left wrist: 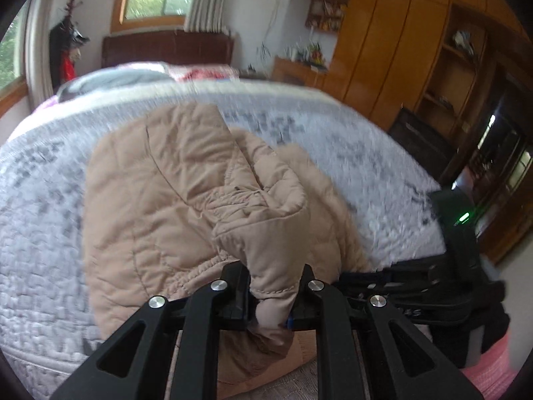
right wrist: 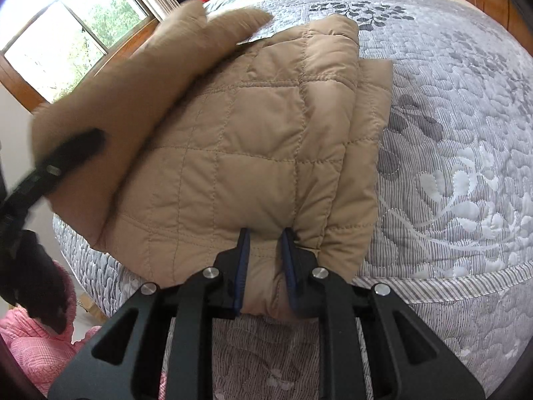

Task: Fold large clothes

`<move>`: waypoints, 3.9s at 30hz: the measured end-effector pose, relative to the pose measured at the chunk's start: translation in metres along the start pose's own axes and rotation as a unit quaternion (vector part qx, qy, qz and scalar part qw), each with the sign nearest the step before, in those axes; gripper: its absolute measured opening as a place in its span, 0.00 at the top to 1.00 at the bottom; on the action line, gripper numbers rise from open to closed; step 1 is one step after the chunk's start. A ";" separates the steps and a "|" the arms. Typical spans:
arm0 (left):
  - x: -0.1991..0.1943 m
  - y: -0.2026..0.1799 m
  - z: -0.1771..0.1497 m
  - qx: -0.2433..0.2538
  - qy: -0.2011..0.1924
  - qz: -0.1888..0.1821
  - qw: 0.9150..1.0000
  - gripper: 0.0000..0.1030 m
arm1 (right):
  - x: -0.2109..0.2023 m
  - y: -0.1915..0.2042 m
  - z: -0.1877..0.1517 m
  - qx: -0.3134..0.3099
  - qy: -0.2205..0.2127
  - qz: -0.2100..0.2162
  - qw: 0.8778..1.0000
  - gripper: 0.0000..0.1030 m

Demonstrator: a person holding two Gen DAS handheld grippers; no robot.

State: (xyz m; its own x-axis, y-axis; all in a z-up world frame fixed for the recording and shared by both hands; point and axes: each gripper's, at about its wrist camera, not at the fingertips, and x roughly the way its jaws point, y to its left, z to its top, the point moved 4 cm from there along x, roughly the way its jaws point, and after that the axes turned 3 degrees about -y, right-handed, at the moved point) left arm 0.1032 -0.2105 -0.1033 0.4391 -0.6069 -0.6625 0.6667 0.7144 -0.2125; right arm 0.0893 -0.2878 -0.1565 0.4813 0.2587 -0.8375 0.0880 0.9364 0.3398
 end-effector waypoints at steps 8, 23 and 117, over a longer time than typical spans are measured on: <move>0.034 0.003 -0.027 0.006 0.037 -0.020 0.999 0.85 | 0.002 0.002 0.000 0.002 0.004 0.000 1.000 0.82; -0.084 0.053 -0.003 -0.082 -0.012 -0.059 0.995 0.63 | -0.037 0.017 0.029 -0.017 -0.026 -0.022 0.999 0.65; -0.023 0.059 0.029 -0.046 0.036 0.059 0.997 0.59 | -0.078 0.000 0.083 -0.012 -0.071 -0.008 0.997 0.38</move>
State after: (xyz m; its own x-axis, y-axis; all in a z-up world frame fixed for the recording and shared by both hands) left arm 0.1503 -0.1651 -0.0798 0.4652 -0.4921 -0.7358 0.5538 0.8103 -0.1918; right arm 0.1247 -0.3273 -0.0557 0.5991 0.2086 -0.7730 0.0774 0.9458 0.3153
